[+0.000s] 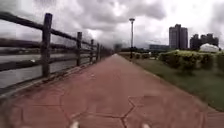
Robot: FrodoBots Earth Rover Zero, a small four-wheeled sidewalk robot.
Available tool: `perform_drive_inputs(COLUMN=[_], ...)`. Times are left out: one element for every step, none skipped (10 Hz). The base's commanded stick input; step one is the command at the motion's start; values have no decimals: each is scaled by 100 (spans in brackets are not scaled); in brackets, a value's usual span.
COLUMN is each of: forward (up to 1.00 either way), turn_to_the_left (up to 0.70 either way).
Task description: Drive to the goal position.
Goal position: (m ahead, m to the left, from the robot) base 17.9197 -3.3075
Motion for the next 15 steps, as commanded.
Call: perform_drive_inputs(forward=[100,100,100,100,100,100,100,100,100,100,100,100,100,100,100], turn_to_the_left=[0,0,0,0,0,0,0,0,0,0,0,0,0,0,0])
